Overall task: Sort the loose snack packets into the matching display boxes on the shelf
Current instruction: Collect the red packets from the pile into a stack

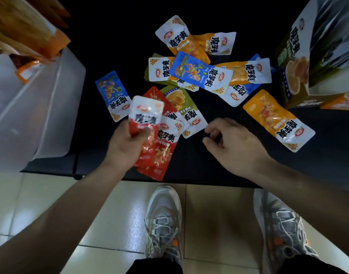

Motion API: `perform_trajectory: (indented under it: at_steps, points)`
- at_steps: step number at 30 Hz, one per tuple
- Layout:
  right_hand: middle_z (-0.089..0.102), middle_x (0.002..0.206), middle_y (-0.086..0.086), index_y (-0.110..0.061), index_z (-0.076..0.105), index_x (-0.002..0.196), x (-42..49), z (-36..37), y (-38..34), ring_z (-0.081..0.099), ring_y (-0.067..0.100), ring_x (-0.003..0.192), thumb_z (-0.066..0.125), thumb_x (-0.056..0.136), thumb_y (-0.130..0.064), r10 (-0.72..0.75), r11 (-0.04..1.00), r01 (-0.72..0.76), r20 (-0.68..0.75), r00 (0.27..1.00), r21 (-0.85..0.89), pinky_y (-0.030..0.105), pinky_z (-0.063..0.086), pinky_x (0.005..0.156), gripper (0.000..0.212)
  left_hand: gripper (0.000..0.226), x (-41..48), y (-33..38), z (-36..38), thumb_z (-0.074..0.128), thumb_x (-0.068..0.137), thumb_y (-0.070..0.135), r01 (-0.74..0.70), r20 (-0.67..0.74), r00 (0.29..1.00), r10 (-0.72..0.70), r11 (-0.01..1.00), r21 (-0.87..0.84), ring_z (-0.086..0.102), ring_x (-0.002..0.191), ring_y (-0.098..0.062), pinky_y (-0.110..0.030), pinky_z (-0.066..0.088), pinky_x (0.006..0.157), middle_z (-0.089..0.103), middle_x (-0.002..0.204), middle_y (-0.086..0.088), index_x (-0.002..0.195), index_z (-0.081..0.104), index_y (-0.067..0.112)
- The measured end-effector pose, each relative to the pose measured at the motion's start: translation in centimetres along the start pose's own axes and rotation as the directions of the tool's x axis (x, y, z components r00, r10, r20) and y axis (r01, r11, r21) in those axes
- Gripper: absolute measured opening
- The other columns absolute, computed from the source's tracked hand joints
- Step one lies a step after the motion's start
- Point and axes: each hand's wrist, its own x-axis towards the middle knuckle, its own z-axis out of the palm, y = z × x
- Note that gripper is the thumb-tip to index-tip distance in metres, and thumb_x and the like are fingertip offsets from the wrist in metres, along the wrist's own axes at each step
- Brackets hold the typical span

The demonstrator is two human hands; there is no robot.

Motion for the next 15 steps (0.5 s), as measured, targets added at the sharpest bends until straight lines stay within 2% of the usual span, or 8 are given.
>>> perform_trajectory:
  at_steps: [2, 3, 5, 8, 11, 13, 15]
  points:
    - [0.054, 0.108, -0.014, -0.03, 0.061, 0.118, -0.2, 0.8, 0.1, 0.051, -0.003, 0.079, 0.06, 0.095, -0.04, -0.015, 1.0, 0.018, 0.115, 0.993, -0.024, 0.027, 0.049, 0.078, 0.025, 0.026, 0.0, -1.6, -0.2, 0.065, 0.095, 0.036, 0.084, -0.038, 0.996, -0.083, 0.996, 0.033, 0.069, 0.095, -0.02, -0.037, 0.056, 0.08, 0.07, 0.104, 0.001, 0.115, 0.062, 0.02]
    - [0.053, 0.108, -0.015, -0.031, 0.062, 0.119, -0.4, 1.3, -0.1, 0.051, -0.002, 0.082, 0.06, 0.095, -0.042, -0.023, 0.998, 0.031, 0.157, 0.987, -0.049, 0.027, 0.049, 0.08, 0.027, 0.027, -0.2, -2.0, 0.0, 0.066, 0.094, 0.036, 0.096, -0.033, 0.995, -0.094, 0.993, 0.064, 0.069, 0.095, -0.021, -0.039, 0.057, 0.083, 0.07, 0.104, 0.0, 0.115, 0.062, 0.019]
    - [0.053, 0.11, -0.014, -0.032, 0.061, 0.123, -0.6, 2.2, -0.8, 0.051, 0.001, 0.092, 0.06, 0.094, -0.048, -0.033, 0.992, 0.055, 0.198, 0.98, -0.11, 0.025, 0.044, 0.081, 0.034, 0.026, -0.6, -1.9, 0.8, 0.067, 0.094, 0.035, 0.075, -0.006, 0.997, -0.075, 0.993, 0.091, 0.068, 0.093, -0.018, -0.035, 0.055, 0.081, 0.07, 0.103, 0.001, 0.113, 0.064, 0.018]
    - [0.053, 0.116, -0.011, -0.032, 0.055, 0.128, -0.8, 3.3, -1.7, 0.054, 0.01, 0.108, 0.06, 0.087, -0.062, -0.013, 0.977, 0.045, 0.152, 0.988, -0.209, 0.031, 0.045, 0.089, 0.051, 0.022, -1.4, -0.6, 2.3, 0.068, 0.093, 0.031, 0.026, 0.048, 0.998, -0.03, 0.996, 0.086, 0.065, 0.085, -0.009, -0.022, 0.049, 0.07, 0.069, 0.097, 0.005, 0.109, 0.065, 0.017]
    - [0.052, 0.119, -0.007, -0.029, 0.05, 0.129, -0.9, 4.1, -1.8, 0.053, 0.016, 0.114, 0.064, 0.079, -0.07, 0.028, 0.966, -0.009, 0.068, 0.997, -0.259, 0.037, 0.046, 0.094, 0.066, 0.019, -2.0, 0.1, 3.3, 0.07, 0.093, 0.032, 0.033, 0.117, 0.992, -0.039, 0.998, 0.058, 0.065, 0.084, -0.006, -0.019, 0.048, 0.066, 0.07, 0.095, 0.006, 0.106, 0.066, 0.019]
    - [0.05, 0.12, -0.006, -0.028, 0.045, 0.13, -0.9, 4.4, -1.4, 0.052, 0.017, 0.115, 0.069, 0.075, -0.07, 0.052, 0.961, -0.041, 0.034, 0.998, -0.274, 0.037, 0.044, 0.095, 0.074, 0.012, -2.2, 0.3, 3.4, 0.069, 0.094, 0.032, 0.078, 0.156, 0.985, -0.076, 0.997, -0.006, 0.068, 0.085, -0.009, -0.022, 0.052, 0.07, 0.072, 0.093, 0.006, 0.101, 0.067, 0.023]
    - [0.051, 0.12, -0.006, -0.028, 0.043, 0.13, -1.0, 4.4, -1.1, 0.053, 0.018, 0.114, 0.071, 0.071, -0.071, 0.053, 0.957, -0.049, 0.006, 0.999, -0.286, 0.038, 0.045, 0.094, 0.078, 0.011, -2.3, 0.3, 3.1, 0.069, 0.094, 0.033, 0.125, 0.188, 0.976, -0.112, 0.99, -0.058, 0.07, 0.09, -0.014, -0.031, 0.056, 0.08, 0.074, 0.096, 0.006, 0.101, 0.068, 0.025]
